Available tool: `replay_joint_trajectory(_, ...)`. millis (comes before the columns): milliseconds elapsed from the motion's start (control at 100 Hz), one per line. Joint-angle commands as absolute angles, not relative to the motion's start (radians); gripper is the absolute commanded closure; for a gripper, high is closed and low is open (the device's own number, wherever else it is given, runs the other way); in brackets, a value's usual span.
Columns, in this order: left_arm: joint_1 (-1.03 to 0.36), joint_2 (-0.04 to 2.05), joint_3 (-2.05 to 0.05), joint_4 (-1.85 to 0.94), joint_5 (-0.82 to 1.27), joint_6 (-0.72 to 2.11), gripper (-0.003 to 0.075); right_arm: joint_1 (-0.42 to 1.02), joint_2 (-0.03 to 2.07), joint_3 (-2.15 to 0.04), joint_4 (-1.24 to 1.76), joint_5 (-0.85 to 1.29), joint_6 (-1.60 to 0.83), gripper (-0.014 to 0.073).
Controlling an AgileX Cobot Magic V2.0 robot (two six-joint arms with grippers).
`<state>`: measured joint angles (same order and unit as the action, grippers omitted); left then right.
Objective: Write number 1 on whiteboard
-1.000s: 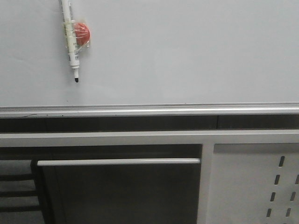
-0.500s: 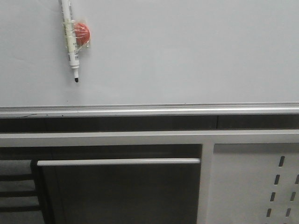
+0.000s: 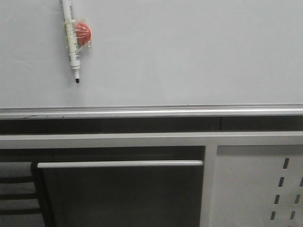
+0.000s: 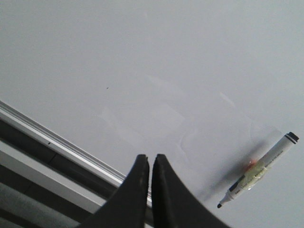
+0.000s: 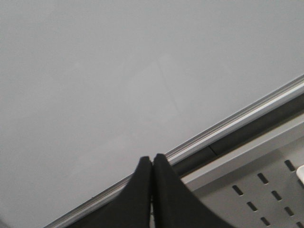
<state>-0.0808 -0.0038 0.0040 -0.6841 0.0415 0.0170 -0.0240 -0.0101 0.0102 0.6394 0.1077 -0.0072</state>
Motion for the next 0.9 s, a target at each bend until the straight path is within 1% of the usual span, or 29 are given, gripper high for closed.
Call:
replay_joint_trajectory(0,-0.080,-0.024,-0.020,-0.715,0.044,0.026,0.0741,-0.031,-0.021,-0.023,0.675,0.100,-0.030,0.0637)
replay_joint_trajectory(90,-0.080,-0.009,-0.099,-0.685,0.136,0.104,0.0741,-0.031,0.018,-0.098,0.641,0.200,-0.084,0.0637)
replay_joint_trajectory(190,-0.080,0.057,-0.195,-0.670,0.229,0.213,0.0741,-0.031,0.116,-0.193,0.594,0.292,-0.093,0.0637)
replay_joint_trajectory(330,-0.080,0.238,-0.352,-0.668,0.371,0.374,0.0741,-0.031,0.324,-0.345,0.534,0.399,-0.101,0.0637)
replay_joint_trajectory(430,-0.080,0.360,-0.441,-0.675,0.452,0.447,0.0741,-0.031,0.460,-0.448,0.528,0.467,-0.177,0.0637)
replay_joint_trajectory(500,-0.080,0.434,-0.488,-0.706,0.484,0.485,0.0740,-0.031,0.522,-0.502,0.528,0.501,-0.204,0.0637)
replay_joint_trajectory(600,-0.080,0.524,-0.527,-0.827,0.493,0.620,0.0738,-0.031,0.570,-0.543,0.528,0.521,-0.223,0.0632)
replay_joint_trajectory(640,-0.080,0.560,-0.539,-0.883,0.498,0.682,0.0732,-0.029,0.579,-0.550,0.530,0.523,-0.225,0.0614)
replay_joint_trajectory(690,-0.080,0.602,-0.549,-0.967,0.512,0.780,0.0703,-0.029,0.579,-0.554,0.535,0.528,-0.243,0.0563)
replay_joint_trajectory(740,-0.080,0.644,-0.559,-1.066,0.532,0.855,0.0646,-0.029,0.579,-0.556,0.550,0.528,-0.257,0.0484)
replay_joint_trajectory(790,-0.080,0.687,-0.565,-1.149,0.547,0.927,0.0553,-0.029,0.579,-0.556,0.554,0.530,-0.257,0.0372)
replay_joint_trajectory(810,-0.080,0.704,-0.565,-1.173,0.551,0.955,0.0526,-0.029,0.579,-0.556,0.556,0.532,-0.257,0.0345)
replay_joint_trajectory(840,-0.080,0.733,-0.565,-1.234,0.557,0.994,0.0459,-0.029,0.579,-0.556,0.561,0.532,-0.257,0.0286)
replay_joint_trajectory(890,-0.080,0.773,-0.565,-1.313,0.568,1.066,0.0381,-0.029,0.579,-0.556,0.564,0.534,-0.257,0.0235)
